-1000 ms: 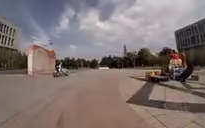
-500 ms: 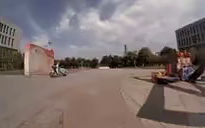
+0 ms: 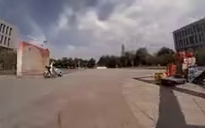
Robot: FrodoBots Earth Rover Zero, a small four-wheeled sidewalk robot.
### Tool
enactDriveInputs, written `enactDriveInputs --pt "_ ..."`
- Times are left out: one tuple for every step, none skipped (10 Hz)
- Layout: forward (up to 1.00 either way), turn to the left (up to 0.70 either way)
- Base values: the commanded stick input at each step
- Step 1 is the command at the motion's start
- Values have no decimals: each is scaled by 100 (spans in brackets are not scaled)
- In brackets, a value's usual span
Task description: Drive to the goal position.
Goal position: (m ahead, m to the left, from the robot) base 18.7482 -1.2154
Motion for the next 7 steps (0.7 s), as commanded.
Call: enactDriveInputs --pt "100 0" --pt "100 0" --pt "100 0" --pt "100 0" --pt "100 0" --pt "100 0" --pt "100 0"
